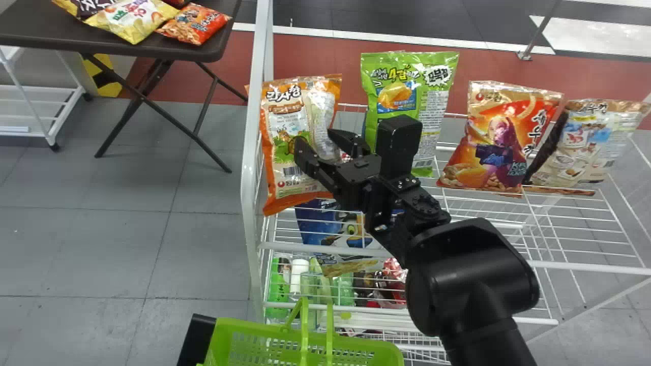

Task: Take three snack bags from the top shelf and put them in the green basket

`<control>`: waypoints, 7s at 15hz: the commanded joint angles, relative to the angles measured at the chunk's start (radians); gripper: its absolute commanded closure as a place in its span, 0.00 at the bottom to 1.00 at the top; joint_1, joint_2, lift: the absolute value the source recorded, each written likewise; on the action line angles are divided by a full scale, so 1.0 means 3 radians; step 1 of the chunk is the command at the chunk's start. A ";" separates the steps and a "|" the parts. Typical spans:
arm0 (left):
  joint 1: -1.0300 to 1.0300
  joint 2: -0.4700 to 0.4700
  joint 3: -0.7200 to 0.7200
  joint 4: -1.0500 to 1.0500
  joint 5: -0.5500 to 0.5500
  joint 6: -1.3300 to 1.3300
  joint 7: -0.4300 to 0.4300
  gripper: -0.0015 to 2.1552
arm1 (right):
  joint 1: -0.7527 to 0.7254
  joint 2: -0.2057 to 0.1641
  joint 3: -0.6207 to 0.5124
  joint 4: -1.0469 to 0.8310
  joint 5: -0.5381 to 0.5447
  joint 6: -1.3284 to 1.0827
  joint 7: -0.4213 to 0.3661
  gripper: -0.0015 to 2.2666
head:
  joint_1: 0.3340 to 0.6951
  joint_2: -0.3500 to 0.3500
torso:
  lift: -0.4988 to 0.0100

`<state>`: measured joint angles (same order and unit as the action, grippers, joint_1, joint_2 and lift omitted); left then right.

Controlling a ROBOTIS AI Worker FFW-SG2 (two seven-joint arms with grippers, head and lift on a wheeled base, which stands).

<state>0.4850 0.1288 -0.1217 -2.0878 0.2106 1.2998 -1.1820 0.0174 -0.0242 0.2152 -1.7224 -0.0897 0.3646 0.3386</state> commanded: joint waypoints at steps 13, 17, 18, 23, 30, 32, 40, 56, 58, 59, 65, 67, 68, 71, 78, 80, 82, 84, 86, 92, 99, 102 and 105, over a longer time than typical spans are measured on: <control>0.0137 0.0000 -0.0034 -0.0302 0.0060 -0.0101 -0.0054 0.49 | 0.1798 -0.0093 -0.0564 -0.2373 0.0452 0.0183 0.0257 0.99 | 1.00 0.22 | 0.92; 0.0229 -0.0005 -0.0003 -0.0348 0.0060 -0.0254 -0.0079 0.49 | 0.2304 -0.0160 -0.0840 -0.2782 0.0565 0.0592 0.0421 0.99 | 1.00 0.05 | 0.92; 0.0255 -0.0010 0.0002 -0.0378 0.0065 -0.0306 -0.0064 0.49 | 0.2407 -0.0190 -0.0912 -0.2849 0.0560 0.0715 0.0472 0.99 | 1.00 0.00 | 0.92; 0.0321 -0.0025 -0.0034 -0.0521 0.0050 -0.0408 -0.0002 0.49 | 0.2703 -0.0195 -0.1280 -0.2900 0.0498 0.0920 0.0871 0.99 | 1.00 0.00 | 0.92; 0.0347 -0.0046 -0.0085 -0.0511 0.0029 -0.0531 0.0049 0.49 | 0.2586 -0.0287 -0.1096 -0.2552 0.0514 0.2188 0.1520 0.99 | 1.00 0.00 | 0.92; 0.0347 -0.0046 -0.0116 -0.0511 0.0014 -0.0531 0.0069 0.49 | 0.2509 -0.0298 -0.0968 -0.2353 0.0503 0.2229 0.1607 0.99 | 1.00 0.00 | 0.92; 0.0332 -0.0041 -0.0167 -0.0511 0.0004 -0.0531 0.0100 0.49 | 0.2207 -0.0277 -0.0794 -0.2056 0.0110 0.2658 0.2318 0.99 | 1.00 0.00 | 0.92; 0.0321 -0.0030 -0.0254 -0.0557 -0.0058 -0.0449 0.0161 0.49 | 0.2125 -0.0052 -0.1418 -0.2189 0.0156 0.1912 0.2118 0.03 | 1.00 0.00 | 0.92; 0.0342 -0.0030 -0.0264 -0.0552 -0.0058 -0.0449 0.0156 0.49 | 0.2115 -0.0016 -0.1418 -0.2184 0.0094 0.1370 0.1791 0.04 | 1.00 0.00 | 0.92; 0.0342 -0.0025 -0.0290 -0.0552 -0.0058 -0.0459 0.0161 0.49 | 0.2105 -0.0006 -0.1403 -0.2174 0.0079 0.1083 0.1653 0.05 | 1.00 0.00 | 0.92; 0.0347 -0.0020 -0.0341 -0.0542 -0.0063 -0.0469 0.0161 0.49 | 0.1650 0.0060 -0.0937 -0.1877 0.0171 0.0102 0.0451 0.08 | 1.00 0.00 | 0.92; 0.0342 -0.0010 -0.0341 -0.0547 -0.0063 -0.0459 0.0146 0.49 | 0.1415 0.0060 -0.0825 -0.1576 0.0212 -0.0185 0.0165 0.08 | 1.00 0.00 | 0.92; 0.0342 -0.0005 -0.0331 -0.0542 -0.0063 -0.0469 0.0141 0.49 | 0.1312 0.0060 -0.0799 -0.1417 0.0232 -0.0297 0.0047 0.08 | 1.00 0.00 | 0.92; 0.0326 -0.0005 -0.0315 -0.0527 -0.0063 -0.0459 0.0131 0.49 | 0.1000 0.0060 -0.0784 -0.0906 0.0304 -0.0819 -0.0305 0.08 | 1.00 0.00 | 0.92; 0.0265 0.0005 -0.0300 -0.0496 -0.0063 -0.0449 0.0120 0.49 | 0.0172 0.0050 -0.0779 -0.0083 0.0478 -0.0737 -0.0551 0.08 | 1.00 0.00 | 0.92; 0.0260 0.0005 -0.0280 -0.0481 -0.0058 -0.0449 0.0120 0.49 | 0.0008 0.0040 -0.0799 0.0050 0.0478 -0.0522 -0.0551 0.08 | 1.00 0.00 | 0.92; 0.0250 0.0005 -0.0274 -0.0470 -0.0063 -0.0449 0.0120 0.49 | -0.0094 0.0025 -0.0789 0.0137 0.0509 -0.0359 -0.0515 0.13 | 1.00 0.00 | 0.92; 0.0245 0.0005 -0.0264 -0.0470 -0.0058 -0.0449 0.0115 0.49 | -0.0114 0.0025 -0.0794 0.0148 0.0432 -0.0205 -0.0428 0.22 | 1.00 0.00 | 0.92; 0.0234 0.0005 -0.0264 -0.0470 -0.0063 -0.0449 0.0115 0.49 | -0.0135 0.0025 -0.0799 0.0148 0.0422 -0.0093 -0.0295 0.75 | 1.00 0.00 | 0.92; 0.0199 0.0005 -0.0259 -0.0440 -0.0042 -0.0449 0.0131 0.49 | 0.0136 0.0025 -0.0840 -0.0118 0.0299 -0.0297 -0.0080 0.96 | 1.00 0.01 | 0.92; 0.0178 -0.0010 -0.0259 -0.0435 -0.0037 -0.0459 0.0187 0.49 | 0.0816 0.0009 -0.1040 -0.1632 0.0273 0.0920 0.0257 0.95 | 1.00 0.00 | 0.92; 0.0183 -0.0005 -0.0285 -0.0450 -0.0042 -0.0449 0.0243 0.49 | 0.1164 0.0014 -0.1300 -0.2225 0.0263 0.1799 0.0497 0.95 | 1.00 0.00 | 0.92; 0.0173 -0.0010 -0.0295 -0.0460 -0.0063 -0.0367 0.0294 0.49 | 0.1471 0.0009 -0.1505 -0.2711 0.0258 0.2699 0.0768 0.95 | 1.00 0.00 | 0.92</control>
<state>0.5385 0.1269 -0.2090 -2.2244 0.1944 1.1740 -1.0948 0.4168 -0.0213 -0.2100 -2.4712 -0.0110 1.0488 0.5490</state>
